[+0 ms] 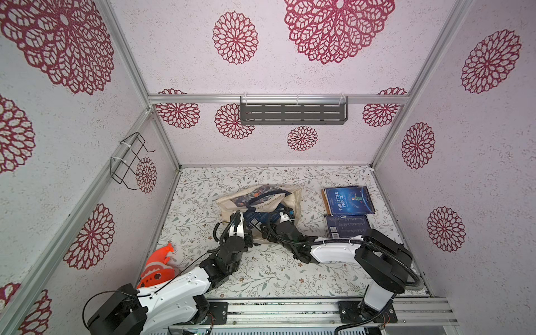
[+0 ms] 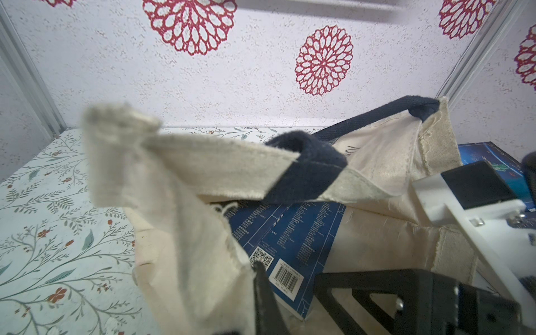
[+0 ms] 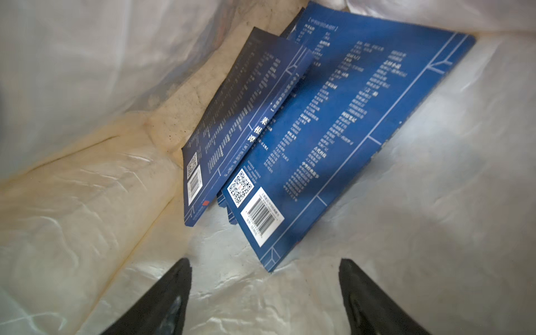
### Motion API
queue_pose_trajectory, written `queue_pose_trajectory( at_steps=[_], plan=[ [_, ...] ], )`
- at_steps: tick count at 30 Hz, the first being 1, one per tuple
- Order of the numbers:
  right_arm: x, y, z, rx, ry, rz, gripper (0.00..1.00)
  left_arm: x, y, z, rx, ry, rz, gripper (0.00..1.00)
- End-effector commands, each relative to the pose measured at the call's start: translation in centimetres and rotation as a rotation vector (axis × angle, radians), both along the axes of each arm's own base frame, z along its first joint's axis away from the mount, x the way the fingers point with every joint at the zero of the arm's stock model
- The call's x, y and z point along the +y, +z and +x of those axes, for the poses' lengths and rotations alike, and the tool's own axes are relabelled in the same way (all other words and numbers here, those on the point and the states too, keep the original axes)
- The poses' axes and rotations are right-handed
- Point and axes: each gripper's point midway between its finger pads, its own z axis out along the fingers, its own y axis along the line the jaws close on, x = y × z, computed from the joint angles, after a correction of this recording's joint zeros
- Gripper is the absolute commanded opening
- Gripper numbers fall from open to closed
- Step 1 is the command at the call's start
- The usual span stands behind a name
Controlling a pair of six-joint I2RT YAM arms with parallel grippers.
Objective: Take out the books from the canvas bag
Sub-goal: Pick up the book from the canvas bag.
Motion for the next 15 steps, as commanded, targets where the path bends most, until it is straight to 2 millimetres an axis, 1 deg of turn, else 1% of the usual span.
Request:
queue_pose_trajectory(
  at_steps=[1,4,8,11,15],
  plan=[
    [-0.7,1.1,0.5,0.009,-0.064,0.044,0.81,-1.0,2.0,-0.3,-0.044,-0.034,-0.038,0.00],
    [-1.3,1.5,-0.1,0.004,-0.105,0.102,0.80,-1.1,1.8,-0.2,-0.040,-0.036,-0.035,0.00],
    [-1.1,1.3,-0.5,0.024,-0.110,0.128,0.78,-1.2,1.8,-0.2,-0.037,-0.042,-0.033,0.00],
    [-0.8,2.0,-0.9,0.013,-0.106,0.129,0.77,-1.2,1.7,-0.2,-0.037,-0.042,-0.029,0.00],
    [-1.6,2.7,-1.1,-0.002,-0.142,0.108,0.78,-1.3,1.7,-0.3,-0.041,-0.056,-0.029,0.00]
  ],
)
